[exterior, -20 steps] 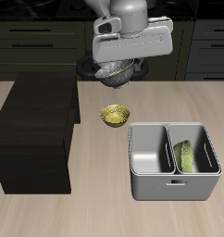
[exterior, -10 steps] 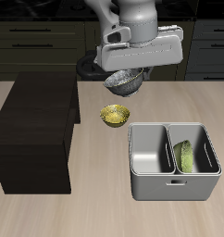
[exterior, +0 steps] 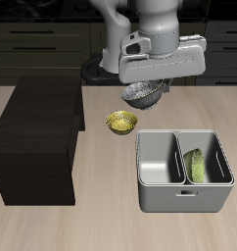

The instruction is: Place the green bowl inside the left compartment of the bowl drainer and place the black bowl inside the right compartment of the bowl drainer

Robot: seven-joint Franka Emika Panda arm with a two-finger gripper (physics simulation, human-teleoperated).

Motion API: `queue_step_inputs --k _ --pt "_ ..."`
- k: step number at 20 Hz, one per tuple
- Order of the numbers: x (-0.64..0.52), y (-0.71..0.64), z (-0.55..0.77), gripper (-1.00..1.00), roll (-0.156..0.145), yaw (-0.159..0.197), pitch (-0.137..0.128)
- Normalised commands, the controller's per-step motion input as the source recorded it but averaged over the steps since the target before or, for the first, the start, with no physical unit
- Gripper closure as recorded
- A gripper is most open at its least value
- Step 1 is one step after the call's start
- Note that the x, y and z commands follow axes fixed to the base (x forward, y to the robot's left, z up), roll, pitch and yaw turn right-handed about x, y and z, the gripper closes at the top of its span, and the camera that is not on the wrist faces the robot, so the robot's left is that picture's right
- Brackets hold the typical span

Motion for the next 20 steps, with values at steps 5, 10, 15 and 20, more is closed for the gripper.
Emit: queue_step_inputs --k 5,10,15,20 --pt "0.02 0.29 -0.05 1.0 0.027 0.003 0.008" --pt "0.01 0.3 -0.09 1.0 0.033 0.005 0.012" --pt "0.1 0.2 -0.14 1.0 0.017 0.006 0.01" --pt "0.05 0.15 -0.13 1.0 0.017 -0.016 0.027"
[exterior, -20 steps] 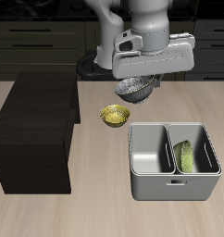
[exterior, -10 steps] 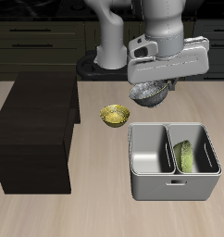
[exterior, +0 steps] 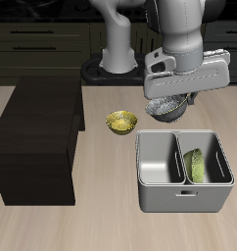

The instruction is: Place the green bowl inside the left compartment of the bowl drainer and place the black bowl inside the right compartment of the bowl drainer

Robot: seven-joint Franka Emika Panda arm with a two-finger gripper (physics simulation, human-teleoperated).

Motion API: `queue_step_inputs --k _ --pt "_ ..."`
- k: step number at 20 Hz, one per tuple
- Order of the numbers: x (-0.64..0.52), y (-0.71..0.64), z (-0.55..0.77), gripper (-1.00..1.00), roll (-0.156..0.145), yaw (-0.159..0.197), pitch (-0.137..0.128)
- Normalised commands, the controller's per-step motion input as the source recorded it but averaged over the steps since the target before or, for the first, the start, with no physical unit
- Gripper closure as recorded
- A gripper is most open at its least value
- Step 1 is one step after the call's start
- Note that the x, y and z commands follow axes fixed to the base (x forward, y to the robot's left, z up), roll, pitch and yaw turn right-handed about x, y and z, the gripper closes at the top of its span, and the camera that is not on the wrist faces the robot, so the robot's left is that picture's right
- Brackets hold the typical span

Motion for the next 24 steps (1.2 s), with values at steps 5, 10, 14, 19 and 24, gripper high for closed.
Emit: queue_step_inputs --k 5,10,14,19,24 --pt "0.11 -0.03 -0.12 1.0 -0.015 -0.003 0.015" --pt "0.06 -0.11 -0.17 1.0 -0.037 0.006 0.011" --pt "0.08 -0.26 -0.14 1.0 -0.04 0.005 0.016" --pt "0.07 -0.21 -0.15 1.0 -0.051 -0.003 0.021" --pt "0.0 -0.11 -0.16 1.0 -0.019 0.005 0.017"
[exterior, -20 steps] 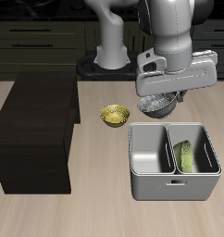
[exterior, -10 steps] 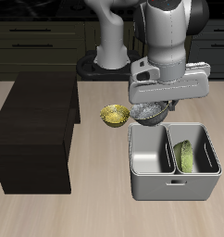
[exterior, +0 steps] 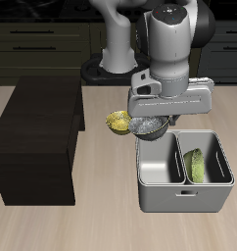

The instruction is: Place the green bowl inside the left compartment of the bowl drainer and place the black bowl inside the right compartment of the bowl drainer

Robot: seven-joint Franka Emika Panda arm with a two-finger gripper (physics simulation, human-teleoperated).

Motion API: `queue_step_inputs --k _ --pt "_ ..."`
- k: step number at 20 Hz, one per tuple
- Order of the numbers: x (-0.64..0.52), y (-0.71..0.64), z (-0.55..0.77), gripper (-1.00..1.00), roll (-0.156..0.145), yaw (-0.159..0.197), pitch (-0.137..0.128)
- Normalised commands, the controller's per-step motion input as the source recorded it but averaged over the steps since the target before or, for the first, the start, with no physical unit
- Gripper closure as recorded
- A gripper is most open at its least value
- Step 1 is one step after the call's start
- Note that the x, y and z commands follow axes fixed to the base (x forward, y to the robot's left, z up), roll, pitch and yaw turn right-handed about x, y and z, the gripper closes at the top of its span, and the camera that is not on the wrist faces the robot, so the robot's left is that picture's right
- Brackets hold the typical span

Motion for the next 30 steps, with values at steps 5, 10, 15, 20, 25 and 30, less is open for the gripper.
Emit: queue_step_inputs --k 5,10,15,20,25,30 --pt "0.04 -0.07 -0.14 1.0 -0.033 -0.01 0.026" --pt "-0.01 0.09 -0.1 1.0 0.015 0.001 0.015" --pt "0.0 0.12 -0.18 1.0 0.012 0.023 0.026" --pt "0.01 0.09 -0.12 1.0 0.01 0.014 0.021" --pt "-0.03 0.19 -0.18 1.0 -0.001 0.025 0.041" --pt "-0.07 0.1 -0.09 -1.0 0.018 0.043 0.022"
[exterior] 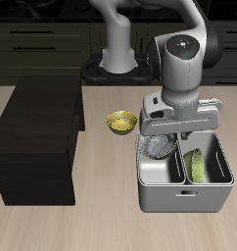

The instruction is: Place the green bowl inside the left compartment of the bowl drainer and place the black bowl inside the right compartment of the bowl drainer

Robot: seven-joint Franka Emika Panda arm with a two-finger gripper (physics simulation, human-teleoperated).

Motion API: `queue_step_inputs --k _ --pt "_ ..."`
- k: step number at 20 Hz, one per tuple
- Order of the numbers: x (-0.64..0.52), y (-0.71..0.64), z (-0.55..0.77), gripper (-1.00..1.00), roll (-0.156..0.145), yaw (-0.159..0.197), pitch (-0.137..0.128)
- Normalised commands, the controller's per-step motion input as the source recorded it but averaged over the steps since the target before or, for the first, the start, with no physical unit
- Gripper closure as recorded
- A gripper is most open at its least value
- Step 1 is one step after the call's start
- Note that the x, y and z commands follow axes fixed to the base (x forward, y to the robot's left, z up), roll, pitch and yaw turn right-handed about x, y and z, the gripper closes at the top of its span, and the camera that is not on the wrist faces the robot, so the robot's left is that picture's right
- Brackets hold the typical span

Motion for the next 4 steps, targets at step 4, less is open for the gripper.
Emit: queue_step_inputs --k 4 --pt "-0.03 0.03 -0.04 -1.0 0.019 0.016 0.005"
